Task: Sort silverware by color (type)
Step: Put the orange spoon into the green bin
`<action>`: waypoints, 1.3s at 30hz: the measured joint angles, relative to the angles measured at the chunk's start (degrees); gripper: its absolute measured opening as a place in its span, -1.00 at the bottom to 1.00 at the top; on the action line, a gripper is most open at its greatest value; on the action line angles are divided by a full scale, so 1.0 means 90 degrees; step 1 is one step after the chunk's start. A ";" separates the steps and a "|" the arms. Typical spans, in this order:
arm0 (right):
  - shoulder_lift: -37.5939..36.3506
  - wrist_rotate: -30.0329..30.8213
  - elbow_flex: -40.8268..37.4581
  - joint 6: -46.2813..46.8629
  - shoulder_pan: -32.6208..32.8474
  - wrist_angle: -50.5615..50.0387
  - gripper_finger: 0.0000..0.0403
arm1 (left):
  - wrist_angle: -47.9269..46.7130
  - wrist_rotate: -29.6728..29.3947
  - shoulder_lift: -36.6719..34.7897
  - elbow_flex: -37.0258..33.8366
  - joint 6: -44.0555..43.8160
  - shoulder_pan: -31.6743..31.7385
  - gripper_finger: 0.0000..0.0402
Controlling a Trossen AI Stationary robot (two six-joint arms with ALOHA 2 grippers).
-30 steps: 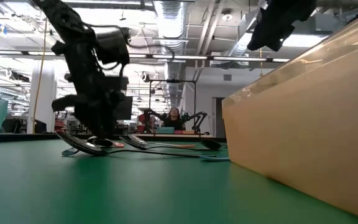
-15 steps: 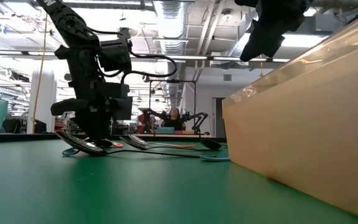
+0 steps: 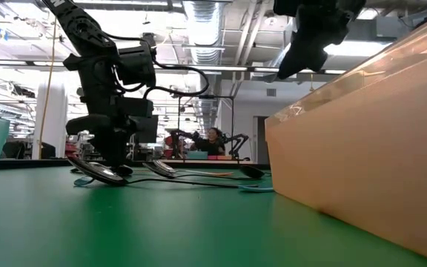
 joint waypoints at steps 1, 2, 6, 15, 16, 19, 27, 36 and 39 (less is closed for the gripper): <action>0.0000 0.0000 0.0000 -0.0002 -0.0052 0.0031 -0.62 | 0.0002 0.0001 -0.0027 -0.0001 -0.0077 -0.0001 -0.99; 0.0000 0.0002 0.0000 -0.0004 -0.0100 0.0062 -0.62 | 0.0001 -0.0002 -0.0066 -0.0002 -0.0123 -0.0005 -0.99; 0.0000 0.0013 0.0000 -0.0188 -0.0255 0.0186 -0.62 | -0.0007 -0.0244 -0.0321 -0.0027 -0.0335 -0.0016 -1.00; 0.0000 0.0024 0.0000 -0.0793 -0.0320 0.0593 -0.62 | 0.0032 -0.0361 -0.1350 -0.0020 -0.0975 -0.0014 -1.00; -0.0001 0.0027 0.0000 -0.0887 -0.0320 0.0702 -0.62 | 0.0039 -0.0361 -0.1490 -0.0020 -0.1051 -0.0014 -1.00; -0.0002 0.0044 0.0000 -0.1061 -0.0322 0.0960 -0.62 | 0.0092 -0.0334 -0.1965 -0.0016 -0.1305 -0.0018 -1.00; -0.0002 0.0372 0.0000 -0.1597 -0.0528 0.1981 -0.62 | 0.0487 -0.0337 -0.3277 -0.0008 -0.1849 -0.0021 -1.00; -0.0002 0.0364 -0.0002 -0.2258 -0.0992 0.4315 -0.62 | 0.1513 -0.0320 -0.4465 -0.0001 -0.2258 -0.0305 -1.00; -0.0002 0.0353 -0.0002 -0.2389 -0.1123 0.5178 -0.62 | 0.1837 -0.0313 -0.4753 0.0002 -0.2261 -0.0516 -1.00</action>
